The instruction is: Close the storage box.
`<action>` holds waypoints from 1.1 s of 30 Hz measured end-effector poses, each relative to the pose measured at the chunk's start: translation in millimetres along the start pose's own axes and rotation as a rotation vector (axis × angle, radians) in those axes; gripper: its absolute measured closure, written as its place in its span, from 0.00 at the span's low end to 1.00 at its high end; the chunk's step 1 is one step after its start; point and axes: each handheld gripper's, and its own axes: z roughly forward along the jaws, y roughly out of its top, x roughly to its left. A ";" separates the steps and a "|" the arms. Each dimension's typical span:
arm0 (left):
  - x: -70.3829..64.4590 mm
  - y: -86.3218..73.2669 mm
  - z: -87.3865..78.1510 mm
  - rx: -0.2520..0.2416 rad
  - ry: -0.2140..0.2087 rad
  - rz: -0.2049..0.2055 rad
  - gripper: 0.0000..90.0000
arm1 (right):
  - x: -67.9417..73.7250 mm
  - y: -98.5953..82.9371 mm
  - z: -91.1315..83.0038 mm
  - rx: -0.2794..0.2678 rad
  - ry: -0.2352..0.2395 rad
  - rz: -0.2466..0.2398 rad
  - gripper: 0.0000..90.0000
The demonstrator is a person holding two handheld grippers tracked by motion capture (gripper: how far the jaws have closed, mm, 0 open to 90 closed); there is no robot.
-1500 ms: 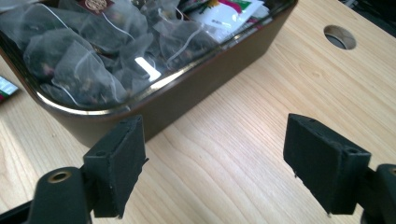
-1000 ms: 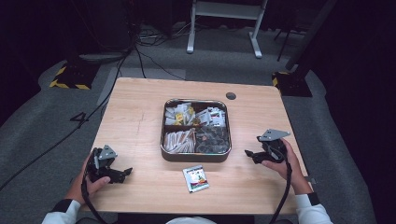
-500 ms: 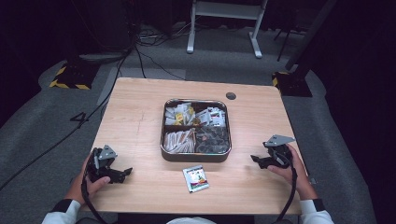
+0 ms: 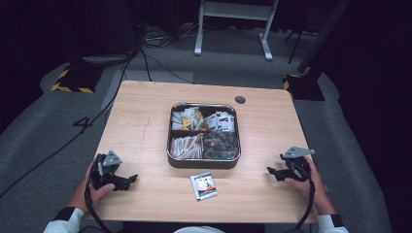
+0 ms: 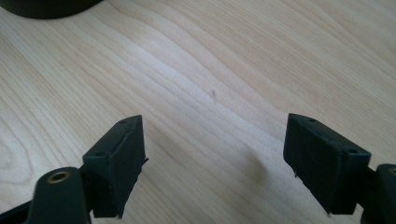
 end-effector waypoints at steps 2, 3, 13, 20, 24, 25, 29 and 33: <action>0.1 0.0 0.0 0.000 -0.001 0.000 0.00 | -0.1 -4.2 0.1 0.003 -0.001 0.006 0.24; 0.1 0.1 0.0 0.000 -0.001 0.000 0.00 | -0.3 -6.1 -0.1 0.005 -0.001 0.010 0.24; 0.3 0.1 0.1 0.000 -0.003 0.001 0.00 | -4.6 -27.8 -7.1 -0.045 0.003 0.087 0.23; 0.4 0.1 0.1 0.001 -0.002 0.003 0.00 | -5.6 -37.4 -8.3 -0.088 0.004 0.140 0.21; 0.3 0.1 0.2 0.000 -0.003 0.001 0.00 | -5.7 -37.4 -7.8 -0.090 0.004 0.140 0.21; 0.3 0.1 0.2 0.000 -0.003 0.001 0.00 | -5.8 -37.4 -7.7 -0.090 0.004 0.139 0.21; 0.2 0.0 0.0 0.001 -0.001 0.002 0.00 | -5.8 -37.2 -7.5 -0.090 0.002 0.140 0.21; 0.2 0.0 0.0 0.001 -0.001 0.002 0.00 | -5.8 -37.2 -7.5 -0.090 0.002 0.140 0.21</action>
